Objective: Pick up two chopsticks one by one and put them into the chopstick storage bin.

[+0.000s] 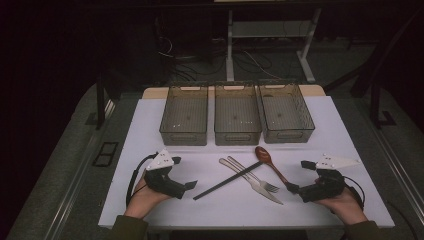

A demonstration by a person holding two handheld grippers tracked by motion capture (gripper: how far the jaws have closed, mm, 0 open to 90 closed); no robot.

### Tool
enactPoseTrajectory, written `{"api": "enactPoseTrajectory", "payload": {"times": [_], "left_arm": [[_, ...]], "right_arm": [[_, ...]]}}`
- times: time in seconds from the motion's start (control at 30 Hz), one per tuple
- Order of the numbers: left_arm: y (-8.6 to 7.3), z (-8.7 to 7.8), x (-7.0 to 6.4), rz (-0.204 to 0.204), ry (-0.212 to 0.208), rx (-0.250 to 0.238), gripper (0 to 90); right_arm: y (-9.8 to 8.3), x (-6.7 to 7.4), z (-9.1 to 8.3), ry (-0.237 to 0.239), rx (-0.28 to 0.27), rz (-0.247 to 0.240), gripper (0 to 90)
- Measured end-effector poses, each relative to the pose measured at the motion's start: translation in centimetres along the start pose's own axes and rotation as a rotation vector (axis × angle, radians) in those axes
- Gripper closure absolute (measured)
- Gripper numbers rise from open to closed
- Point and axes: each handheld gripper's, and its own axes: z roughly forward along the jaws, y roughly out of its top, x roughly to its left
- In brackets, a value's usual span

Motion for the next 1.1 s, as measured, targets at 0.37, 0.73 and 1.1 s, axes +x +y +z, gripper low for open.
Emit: {"api": "enactPoseTrajectory", "payload": {"times": [0.37, 0.73, 1.1], "left_arm": [[0.1, 0.1, 0.0, -0.006, -0.003, -0.004, 0.0], [0.6, 0.6, 0.2, -0.01, -0.014, -0.012, 1.1], [1.5, 1.2, 0.0, -0.013, -0.014, -0.037, 2.3]], "right_arm": [[-0.2, 0.2, -0.3, 0.013, -0.004, 0.001, 0.0], [-0.3, 0.5, -0.2, 0.037, 0.009, -0.026, 0.0], [-0.2, 0.5, -0.3, 0.022, -0.006, -0.02, 0.0]]}}
